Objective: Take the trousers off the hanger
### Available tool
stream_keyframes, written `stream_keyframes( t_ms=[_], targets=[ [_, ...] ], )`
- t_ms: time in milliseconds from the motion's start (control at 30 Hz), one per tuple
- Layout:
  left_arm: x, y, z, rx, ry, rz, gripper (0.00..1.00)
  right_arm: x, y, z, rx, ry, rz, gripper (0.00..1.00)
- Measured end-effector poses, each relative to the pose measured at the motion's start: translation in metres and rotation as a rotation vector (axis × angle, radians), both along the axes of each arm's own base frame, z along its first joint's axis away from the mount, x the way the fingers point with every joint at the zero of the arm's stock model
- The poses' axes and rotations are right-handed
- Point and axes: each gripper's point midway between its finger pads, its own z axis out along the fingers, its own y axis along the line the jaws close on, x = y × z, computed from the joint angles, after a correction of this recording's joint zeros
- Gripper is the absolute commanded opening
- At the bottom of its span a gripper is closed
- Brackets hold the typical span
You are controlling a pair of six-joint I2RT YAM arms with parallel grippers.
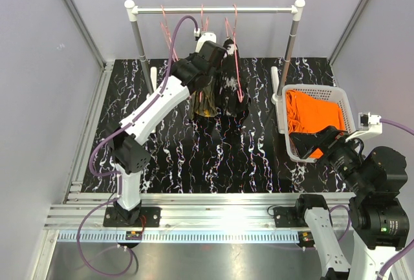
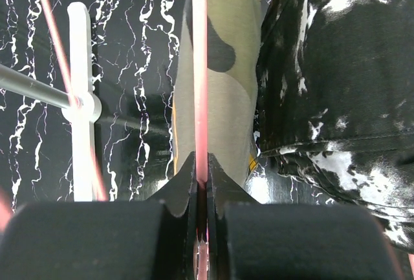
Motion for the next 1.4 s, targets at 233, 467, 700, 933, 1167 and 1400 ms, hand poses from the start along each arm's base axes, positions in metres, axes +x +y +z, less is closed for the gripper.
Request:
stream_keyframes(
  t_ms=[233, 467, 700, 933, 1167, 1400],
  targets=[
    [-0.005, 0.008, 0.015, -0.019, -0.017, 0.003, 0.00, 0.000, 0.000, 0.000, -0.016, -0.007, 0.004, 0.99],
    [-0.016, 0.019, 0.055, -0.077, -0.087, 0.004, 0.00, 0.002, -0.001, 0.002, -0.041, -0.030, 0.008, 0.99],
    [-0.019, 0.019, 0.086, -0.143, -0.163, -0.004, 0.00, 0.011, -0.002, -0.001, -0.082, -0.011, 0.029, 1.00],
    [-0.024, 0.022, 0.113, -0.204, -0.223, -0.015, 0.00, 0.035, 0.015, 0.012, -0.122, 0.032, 0.145, 0.99],
    [-0.059, 0.022, 0.140, -0.306, -0.243, -0.044, 0.00, 0.065, 0.046, 0.034, -0.150, 0.059, 0.292, 0.99],
    [-0.115, 0.035, 0.169, -0.472, -0.262, -0.066, 0.00, 0.090, 0.095, 0.029, -0.279, 0.068, 0.459, 0.99]
  ],
)
